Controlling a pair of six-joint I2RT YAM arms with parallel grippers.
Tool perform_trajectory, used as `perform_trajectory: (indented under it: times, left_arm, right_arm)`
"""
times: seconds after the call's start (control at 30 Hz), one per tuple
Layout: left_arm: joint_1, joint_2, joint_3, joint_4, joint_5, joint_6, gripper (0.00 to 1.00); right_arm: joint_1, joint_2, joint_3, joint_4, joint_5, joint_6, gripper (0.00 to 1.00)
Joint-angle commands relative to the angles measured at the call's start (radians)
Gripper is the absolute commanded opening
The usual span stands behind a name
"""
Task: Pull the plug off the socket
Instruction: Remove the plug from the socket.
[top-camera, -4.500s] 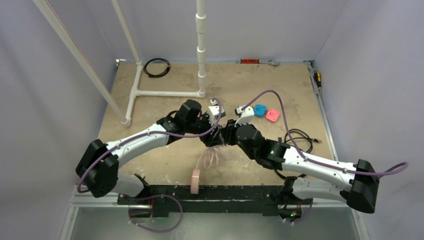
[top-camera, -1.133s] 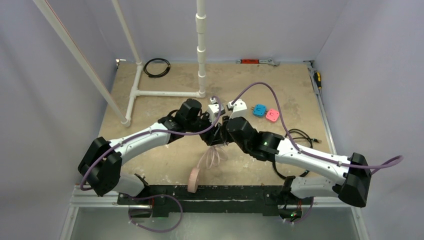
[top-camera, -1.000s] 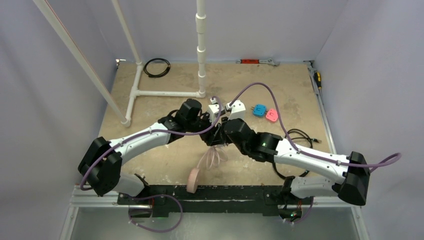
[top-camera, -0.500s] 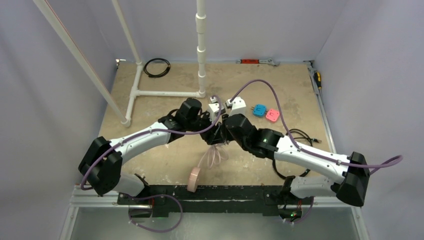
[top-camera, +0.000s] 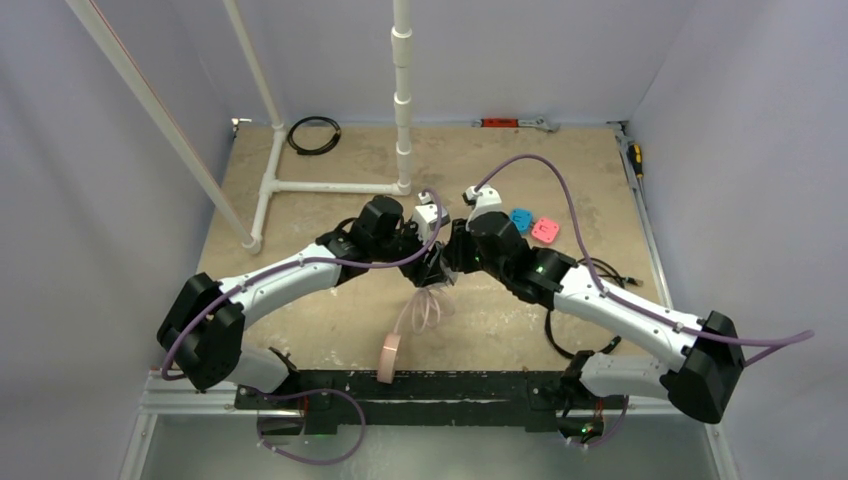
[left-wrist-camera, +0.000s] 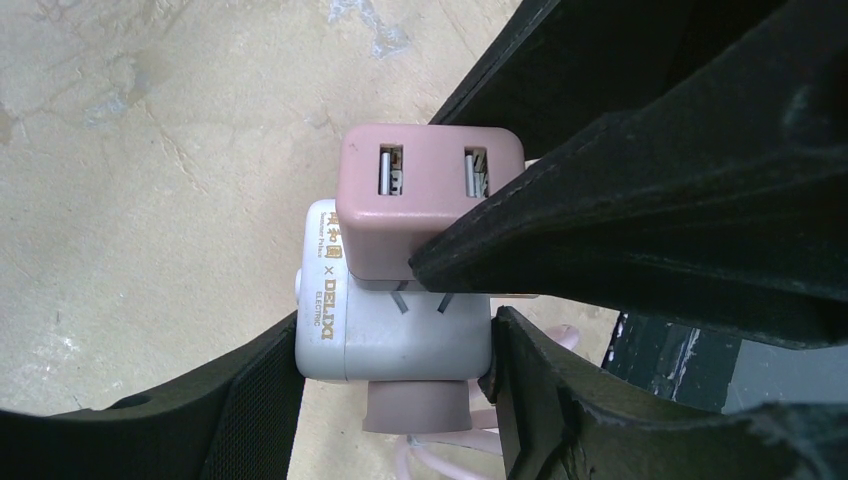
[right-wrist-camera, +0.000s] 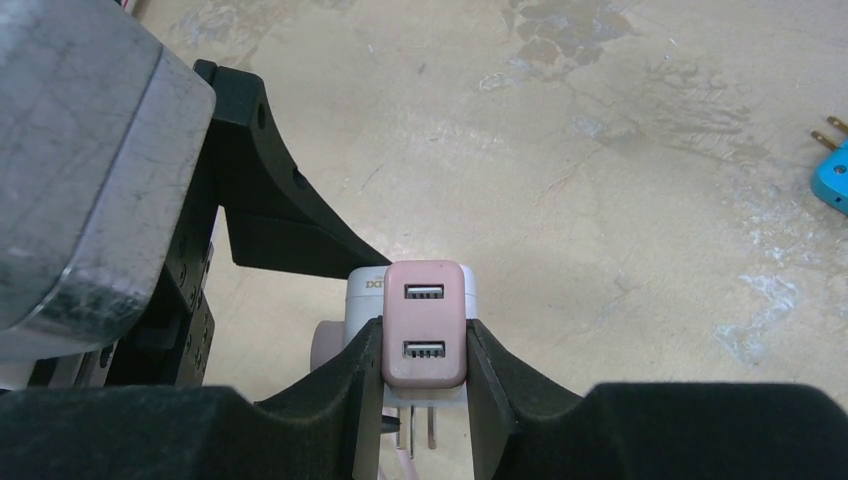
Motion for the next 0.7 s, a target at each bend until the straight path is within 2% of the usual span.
perform_trajectory:
  times: [0.0,0.33,0.67]
  left_arm:
    - [0.007,-0.001,0.031,0.005,-0.063,0.004,0.00]
    - [0.011,0.024,0.040,0.003,-0.036,-0.005,0.00]
    - [0.018,0.032,0.044,0.001,-0.034,-0.008,0.00]
  right_arm:
    - [0.005,-0.057,0.009,0.021,0.064,0.001,0.00]
    - [0.181,-0.063,0.042,-0.037,0.330,-0.031,0.00]
    - [0.250,-0.076,0.047,-0.029,0.358,-0.086,0.00]
